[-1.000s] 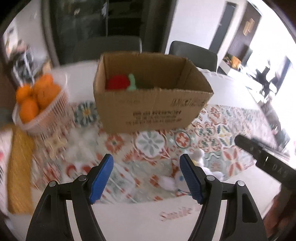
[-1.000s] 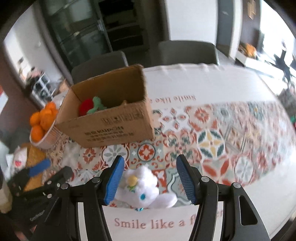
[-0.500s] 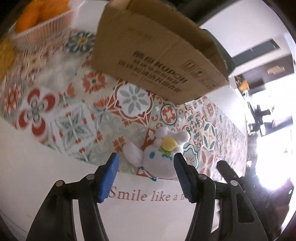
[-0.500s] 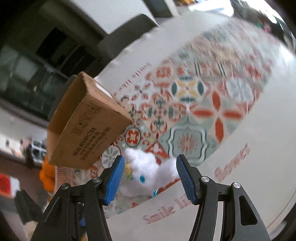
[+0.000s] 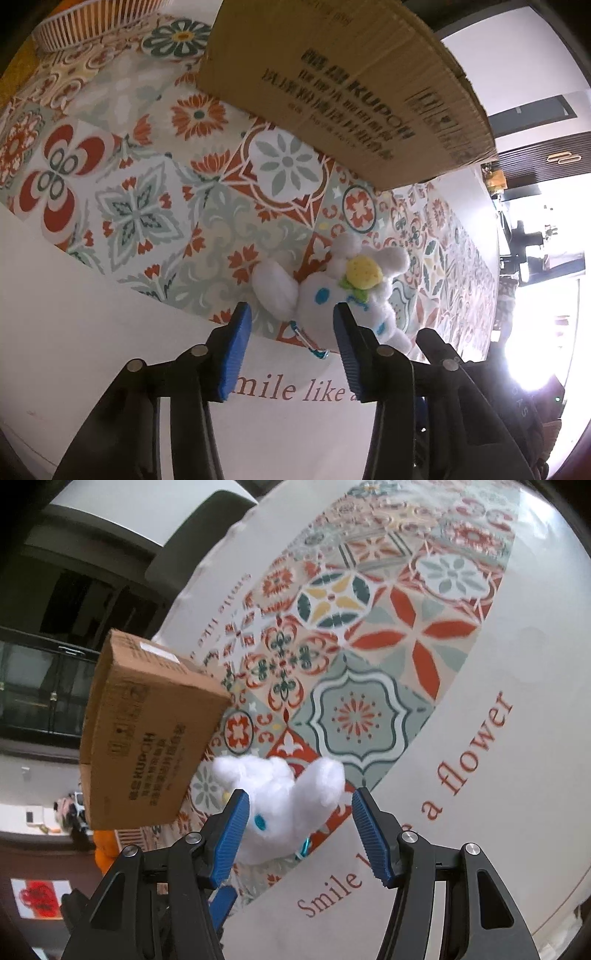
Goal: Organize soft objects
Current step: 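Move both tools back toward the white plush bunny, then grasp the white plush bunny with both tools together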
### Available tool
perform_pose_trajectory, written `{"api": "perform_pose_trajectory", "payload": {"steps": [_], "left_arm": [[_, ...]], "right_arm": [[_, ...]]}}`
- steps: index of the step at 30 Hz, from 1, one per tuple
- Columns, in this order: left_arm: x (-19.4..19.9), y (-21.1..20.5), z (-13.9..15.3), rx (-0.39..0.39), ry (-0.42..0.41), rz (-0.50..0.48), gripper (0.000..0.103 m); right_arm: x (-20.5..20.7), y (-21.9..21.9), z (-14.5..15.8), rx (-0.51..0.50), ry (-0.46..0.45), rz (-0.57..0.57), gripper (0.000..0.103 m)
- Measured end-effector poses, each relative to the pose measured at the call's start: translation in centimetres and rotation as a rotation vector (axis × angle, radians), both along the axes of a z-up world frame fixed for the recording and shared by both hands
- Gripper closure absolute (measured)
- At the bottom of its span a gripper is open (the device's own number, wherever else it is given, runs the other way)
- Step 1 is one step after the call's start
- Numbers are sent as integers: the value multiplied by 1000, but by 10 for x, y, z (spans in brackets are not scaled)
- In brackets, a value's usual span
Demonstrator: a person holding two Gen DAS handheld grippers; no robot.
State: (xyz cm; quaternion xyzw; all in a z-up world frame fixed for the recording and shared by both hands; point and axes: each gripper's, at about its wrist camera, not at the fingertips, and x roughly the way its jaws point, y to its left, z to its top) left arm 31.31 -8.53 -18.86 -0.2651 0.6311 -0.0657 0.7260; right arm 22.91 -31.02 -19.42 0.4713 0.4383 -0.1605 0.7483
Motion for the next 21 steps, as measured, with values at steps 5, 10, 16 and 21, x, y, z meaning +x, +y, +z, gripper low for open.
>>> {"api": "perform_pose_trajectory", "payload": {"steps": [5,10,16,21], "left_arm": [[-3,1,-9,-38,-21,-6,68],[-3,3,-13,-37,-60,15,72],[3,0,-26,-35,-40,20,76],[6,-3,-35,-39,-42,20,77]], "right_arm": [[-1,2,-12,28,1,3,45],[-2,5,-17,30,-20,2,50],[3,1,-24,27,-16,-5,57],[4,-2,-29,20,-14,-12,58]]}}
